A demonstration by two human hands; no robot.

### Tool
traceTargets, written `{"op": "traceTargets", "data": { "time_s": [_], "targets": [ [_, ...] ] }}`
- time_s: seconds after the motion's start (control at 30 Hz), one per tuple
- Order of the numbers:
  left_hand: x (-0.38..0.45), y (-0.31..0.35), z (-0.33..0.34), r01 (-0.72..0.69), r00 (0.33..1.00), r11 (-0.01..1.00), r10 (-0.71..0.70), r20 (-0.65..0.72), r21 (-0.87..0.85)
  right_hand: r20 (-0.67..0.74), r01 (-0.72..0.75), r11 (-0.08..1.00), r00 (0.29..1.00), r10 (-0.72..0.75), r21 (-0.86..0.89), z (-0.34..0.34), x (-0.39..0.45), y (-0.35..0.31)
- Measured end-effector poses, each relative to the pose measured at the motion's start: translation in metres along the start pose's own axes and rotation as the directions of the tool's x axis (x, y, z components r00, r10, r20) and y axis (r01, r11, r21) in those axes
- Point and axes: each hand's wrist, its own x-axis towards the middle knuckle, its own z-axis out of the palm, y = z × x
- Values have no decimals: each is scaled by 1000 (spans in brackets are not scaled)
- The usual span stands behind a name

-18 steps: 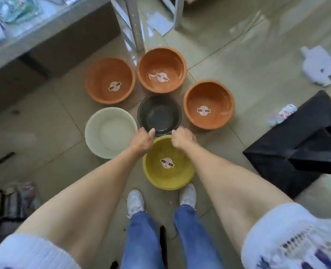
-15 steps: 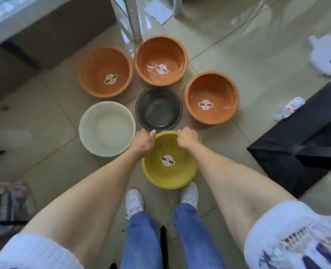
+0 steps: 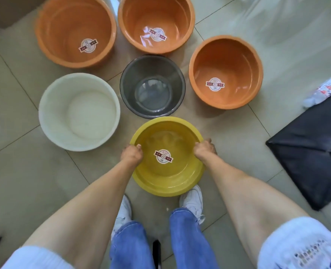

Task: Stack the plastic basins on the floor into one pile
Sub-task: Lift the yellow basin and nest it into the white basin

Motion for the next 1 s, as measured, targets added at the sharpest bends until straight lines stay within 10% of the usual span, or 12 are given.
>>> {"op": "traceTargets", "data": {
  "time_s": [0.4,0.7,1.0],
  "targets": [
    [-5,-7,-4,10,986,985,-38,-161,-171,-14,-38,993,999,40,116,-8,5,5],
    [-62,1,-90,-102,904,957,-25,-426,-271,-281,218,973,941,-188,78,-63,-64,-55],
    [-37,-35,-185,-59,825,913,-183,-534,-404,-242,479,877,848,-471,-32,-47,-107,-171]
  ]
}}
